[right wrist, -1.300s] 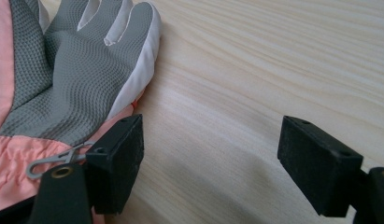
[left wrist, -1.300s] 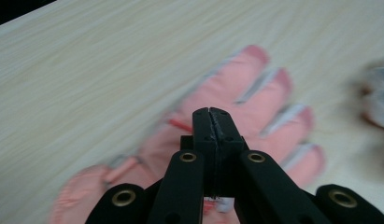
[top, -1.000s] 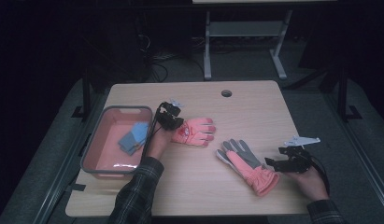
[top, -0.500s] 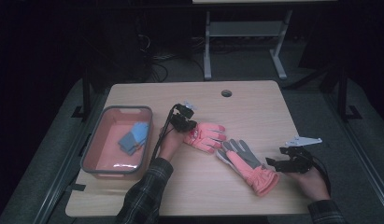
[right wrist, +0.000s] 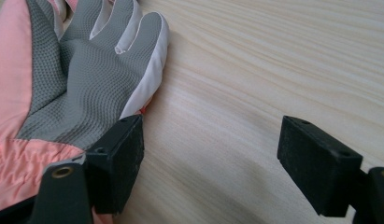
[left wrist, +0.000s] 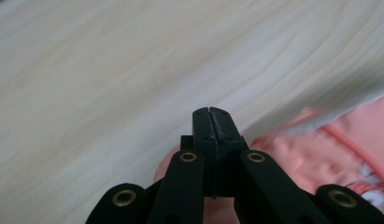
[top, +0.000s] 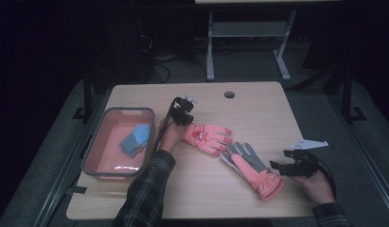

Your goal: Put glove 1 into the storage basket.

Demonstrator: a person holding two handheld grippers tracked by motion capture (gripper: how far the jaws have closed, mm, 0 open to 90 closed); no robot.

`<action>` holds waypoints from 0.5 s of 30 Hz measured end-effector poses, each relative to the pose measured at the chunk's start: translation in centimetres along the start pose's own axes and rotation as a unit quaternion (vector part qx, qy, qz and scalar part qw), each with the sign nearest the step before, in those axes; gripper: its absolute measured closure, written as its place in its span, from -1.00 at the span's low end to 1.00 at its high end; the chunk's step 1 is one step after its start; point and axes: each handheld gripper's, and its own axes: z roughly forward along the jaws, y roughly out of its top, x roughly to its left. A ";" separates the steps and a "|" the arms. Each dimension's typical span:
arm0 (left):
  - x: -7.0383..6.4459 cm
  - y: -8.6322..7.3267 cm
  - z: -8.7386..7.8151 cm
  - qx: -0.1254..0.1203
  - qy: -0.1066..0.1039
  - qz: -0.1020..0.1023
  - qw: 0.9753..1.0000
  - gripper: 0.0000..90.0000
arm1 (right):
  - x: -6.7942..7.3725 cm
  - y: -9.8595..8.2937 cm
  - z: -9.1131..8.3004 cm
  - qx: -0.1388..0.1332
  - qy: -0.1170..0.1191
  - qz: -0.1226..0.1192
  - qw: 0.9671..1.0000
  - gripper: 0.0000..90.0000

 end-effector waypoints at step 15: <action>-2.5 -5.3 -5.1 0.037 -0.017 0.009 0.999 0.99 | 0.8 -0.3 -0.8 -0.003 0.005 -0.006 1.000 -0.49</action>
